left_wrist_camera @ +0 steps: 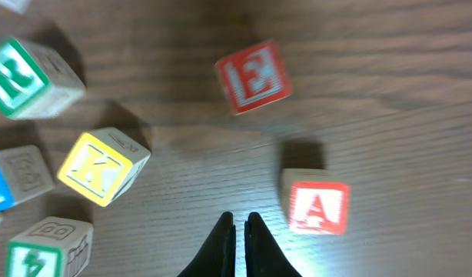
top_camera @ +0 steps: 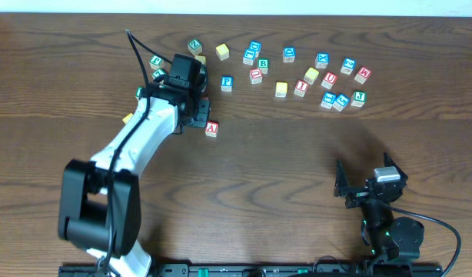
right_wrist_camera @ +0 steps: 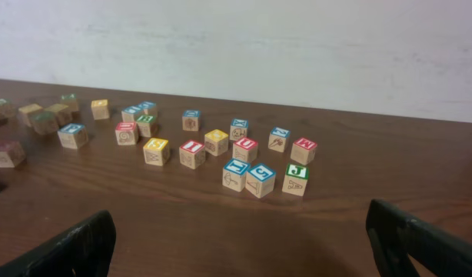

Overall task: Spell out AI2
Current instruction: 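Place the A block upright, letter facing forward, and release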

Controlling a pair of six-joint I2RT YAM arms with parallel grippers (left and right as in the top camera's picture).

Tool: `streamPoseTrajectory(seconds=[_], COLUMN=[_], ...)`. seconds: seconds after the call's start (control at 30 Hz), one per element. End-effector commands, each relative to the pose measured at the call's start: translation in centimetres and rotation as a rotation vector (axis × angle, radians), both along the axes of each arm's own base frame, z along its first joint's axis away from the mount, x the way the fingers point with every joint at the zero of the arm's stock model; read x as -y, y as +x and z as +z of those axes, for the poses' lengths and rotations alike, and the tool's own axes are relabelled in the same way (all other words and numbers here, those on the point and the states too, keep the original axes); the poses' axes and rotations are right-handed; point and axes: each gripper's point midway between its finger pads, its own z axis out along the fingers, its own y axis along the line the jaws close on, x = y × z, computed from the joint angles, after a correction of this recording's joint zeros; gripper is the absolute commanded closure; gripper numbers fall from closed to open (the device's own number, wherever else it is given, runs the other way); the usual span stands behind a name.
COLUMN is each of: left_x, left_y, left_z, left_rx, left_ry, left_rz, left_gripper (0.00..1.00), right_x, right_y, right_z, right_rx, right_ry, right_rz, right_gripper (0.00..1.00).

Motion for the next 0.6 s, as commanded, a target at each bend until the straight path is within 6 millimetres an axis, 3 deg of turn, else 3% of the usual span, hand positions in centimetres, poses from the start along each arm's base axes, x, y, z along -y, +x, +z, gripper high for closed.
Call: streamPoseTrajectory(seconds=[0.0, 0.23, 0.57], left_x=[-0.9, 0.5, 2.7], left_y=[-0.8, -1.6, -2.3], left_z=[-3.1, -5.2, -5.2], left_rx=[-0.081, -0.148, -0.178], left_ry=[0.036, -0.016, -0.093], left_rz=[0.008, -0.01, -0.024], left_gripper=[0.93, 0.93, 0.92], right_x=[0.0, 0.0, 0.0], right_y=[0.0, 0.0, 0.0], right_z=[-0.2, -0.2, -0.2], right_rx=[-0.004, -0.004, -0.004], right_ry=[-0.006, -0.006, -0.006], right_rz=[-0.003, -0.003, -0.003], right_gripper=[0.01, 0.01, 0.01])
